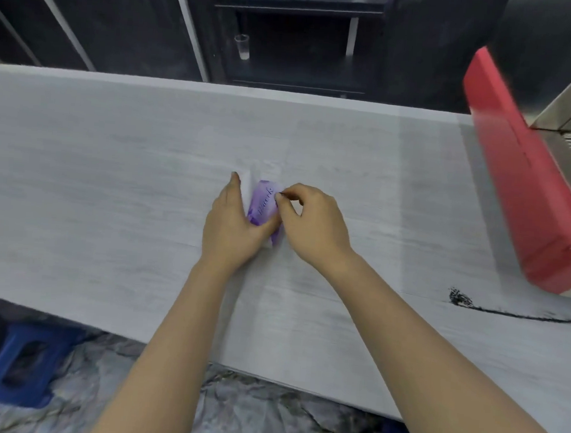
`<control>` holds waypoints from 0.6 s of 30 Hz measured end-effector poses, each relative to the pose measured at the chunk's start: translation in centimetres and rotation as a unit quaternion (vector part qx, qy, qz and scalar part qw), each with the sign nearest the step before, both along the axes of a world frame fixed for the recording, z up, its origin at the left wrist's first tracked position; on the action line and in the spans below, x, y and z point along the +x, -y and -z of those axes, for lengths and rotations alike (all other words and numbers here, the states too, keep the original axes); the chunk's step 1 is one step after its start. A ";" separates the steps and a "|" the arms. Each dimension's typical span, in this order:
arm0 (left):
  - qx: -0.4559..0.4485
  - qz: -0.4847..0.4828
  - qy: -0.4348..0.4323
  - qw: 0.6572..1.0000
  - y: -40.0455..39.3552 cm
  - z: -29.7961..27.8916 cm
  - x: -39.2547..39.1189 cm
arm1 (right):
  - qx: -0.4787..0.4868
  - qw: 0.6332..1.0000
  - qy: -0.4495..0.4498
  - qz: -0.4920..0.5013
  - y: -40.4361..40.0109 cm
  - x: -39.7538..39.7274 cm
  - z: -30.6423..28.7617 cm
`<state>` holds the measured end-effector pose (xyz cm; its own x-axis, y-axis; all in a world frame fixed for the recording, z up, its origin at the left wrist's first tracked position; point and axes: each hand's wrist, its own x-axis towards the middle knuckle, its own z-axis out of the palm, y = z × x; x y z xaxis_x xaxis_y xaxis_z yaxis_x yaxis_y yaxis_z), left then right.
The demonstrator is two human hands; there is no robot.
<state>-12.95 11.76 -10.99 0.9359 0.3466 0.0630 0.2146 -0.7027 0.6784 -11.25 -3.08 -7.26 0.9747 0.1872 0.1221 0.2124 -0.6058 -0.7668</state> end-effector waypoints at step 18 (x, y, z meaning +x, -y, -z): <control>0.097 0.104 0.017 0.990 9.2 1.2 -3.7 | 0.162 0.976 -0.061 0.130 8.2 -2.4 -3.5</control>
